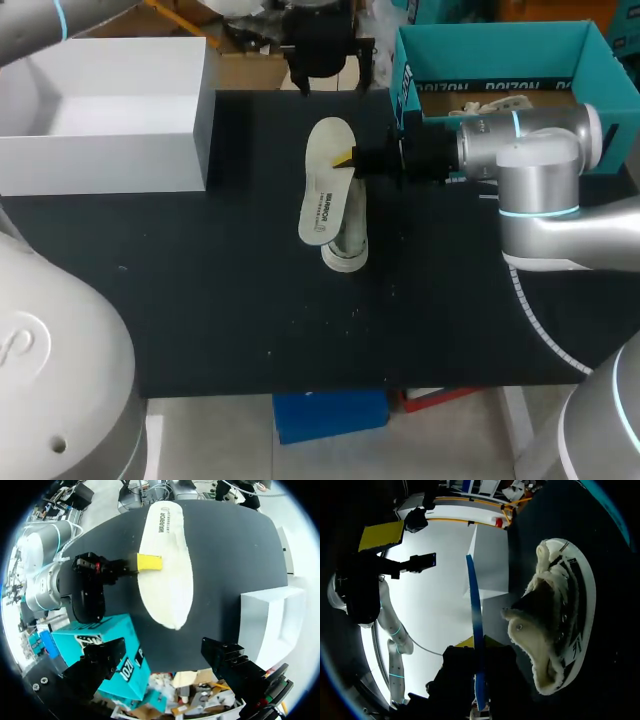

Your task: Take the shoe out of the shoebox, open the shoe tongue, remove and reinsert the insole, then place the shoe into the shoebox

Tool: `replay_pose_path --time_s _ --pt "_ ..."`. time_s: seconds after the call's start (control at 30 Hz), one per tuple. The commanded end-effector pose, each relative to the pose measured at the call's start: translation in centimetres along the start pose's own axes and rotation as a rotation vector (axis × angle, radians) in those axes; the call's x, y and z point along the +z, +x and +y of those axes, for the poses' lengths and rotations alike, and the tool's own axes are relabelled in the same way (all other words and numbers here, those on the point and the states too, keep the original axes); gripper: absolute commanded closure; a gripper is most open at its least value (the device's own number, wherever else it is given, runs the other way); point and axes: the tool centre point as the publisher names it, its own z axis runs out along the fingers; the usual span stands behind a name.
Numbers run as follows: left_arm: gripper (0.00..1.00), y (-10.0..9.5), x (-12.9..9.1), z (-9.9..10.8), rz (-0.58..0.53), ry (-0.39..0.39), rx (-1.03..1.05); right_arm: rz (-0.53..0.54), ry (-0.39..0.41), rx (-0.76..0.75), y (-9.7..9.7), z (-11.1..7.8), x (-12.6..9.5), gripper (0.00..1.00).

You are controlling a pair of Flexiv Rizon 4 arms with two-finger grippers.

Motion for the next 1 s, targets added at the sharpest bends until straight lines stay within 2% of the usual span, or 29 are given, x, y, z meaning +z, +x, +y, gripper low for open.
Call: replay_pose_path --time_s 0.03,0.13,0.27,0.47,0.7,1.0 --pt "0.0 -0.6 0.3 1.5 0.01 0.02 -0.002 0.0 0.0 0.0 0.0 0.0 0.1 1.0" --pt "0.0 -0.8 0.0 1.0 0.011 0.018 -0.003 0.0 0.0 0.0 0.0 0.0 0.1 1.0" --pt "0.0 -0.9 -0.4 -0.8 0.018 0.022 -0.007 0.0 0.0 0.0 0.0 0.0 0.1 1.0" --pt "0.0 -1.0 -1.7 -4.4 0.019 0.017 -0.029 0.0 0.0 0.0 0.0 0.0 0.1 1.0" --pt "0.0 -0.8 -2.0 -9.6 0.014 0.033 -0.054 0.0 0.0 0.0 0.0 0.0 0.1 1.0" --pt "0.0 -1.6 -3.1 -14.3 0.005 0.03 -0.05 0.0 0.0 0.0 0.0 0.0 0.1 1.0"
